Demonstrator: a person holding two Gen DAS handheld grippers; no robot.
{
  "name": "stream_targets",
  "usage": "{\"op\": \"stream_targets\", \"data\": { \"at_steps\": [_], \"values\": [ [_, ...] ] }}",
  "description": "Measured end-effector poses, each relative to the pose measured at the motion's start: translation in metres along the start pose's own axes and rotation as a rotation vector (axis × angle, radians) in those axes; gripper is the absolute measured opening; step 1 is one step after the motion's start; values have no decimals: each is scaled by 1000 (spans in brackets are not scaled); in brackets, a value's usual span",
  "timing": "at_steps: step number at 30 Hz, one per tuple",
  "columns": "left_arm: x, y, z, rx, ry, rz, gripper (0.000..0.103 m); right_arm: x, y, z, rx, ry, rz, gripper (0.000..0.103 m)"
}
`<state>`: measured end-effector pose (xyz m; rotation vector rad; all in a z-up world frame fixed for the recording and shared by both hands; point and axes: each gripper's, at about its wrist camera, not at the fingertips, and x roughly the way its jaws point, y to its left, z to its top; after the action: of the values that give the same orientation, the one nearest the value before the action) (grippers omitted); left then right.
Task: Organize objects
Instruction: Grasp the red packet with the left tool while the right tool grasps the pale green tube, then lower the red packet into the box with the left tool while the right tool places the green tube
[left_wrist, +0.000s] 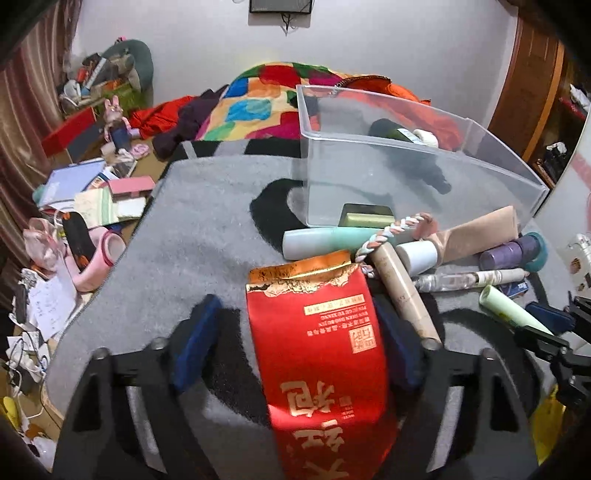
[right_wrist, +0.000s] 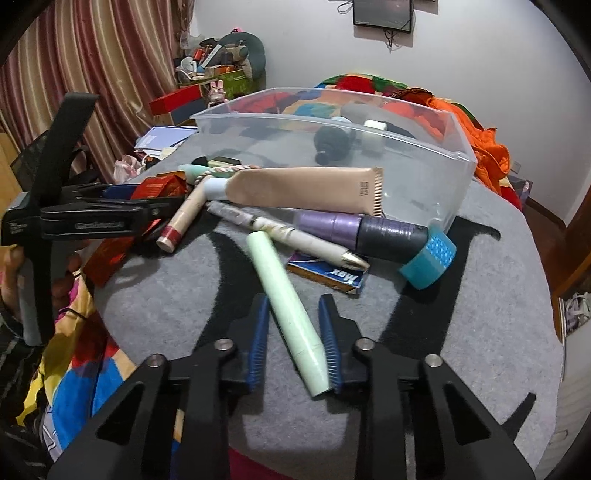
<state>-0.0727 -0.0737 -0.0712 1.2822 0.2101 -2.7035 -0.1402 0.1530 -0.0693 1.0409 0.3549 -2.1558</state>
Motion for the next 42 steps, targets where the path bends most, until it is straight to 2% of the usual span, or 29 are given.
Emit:
{"op": "stream_targets", "data": {
  "at_steps": [1,2,3,10,15,24,36,42],
  "values": [
    [-1,1,-1,-5,-4,-5,66,-2,2,-1,0,-3,10,19],
    [-3,1,-2,-8,-8,-9,58,-3,3,-2,0,-4,19,16],
    [-4,2,-2,-8,-9,-11,54,-4,4,-3,2,-5,29,15],
    [-23,4,-13,-13,-29,-29,54,-13,7,-12,29,-17,53,14],
    [-45,-3,-12,6,-83,-54,54,-24,3,-11,53,-48,49,14],
    [-78,-28,4,57,-179,-83,54,-49,-5,4,101,-137,44,14],
    [-83,-47,31,81,-220,-124,54,-62,-30,39,169,-236,8,14],
    [-84,-57,48,111,-244,-138,54,-55,-42,57,196,-252,-1,14]
  ]
}}
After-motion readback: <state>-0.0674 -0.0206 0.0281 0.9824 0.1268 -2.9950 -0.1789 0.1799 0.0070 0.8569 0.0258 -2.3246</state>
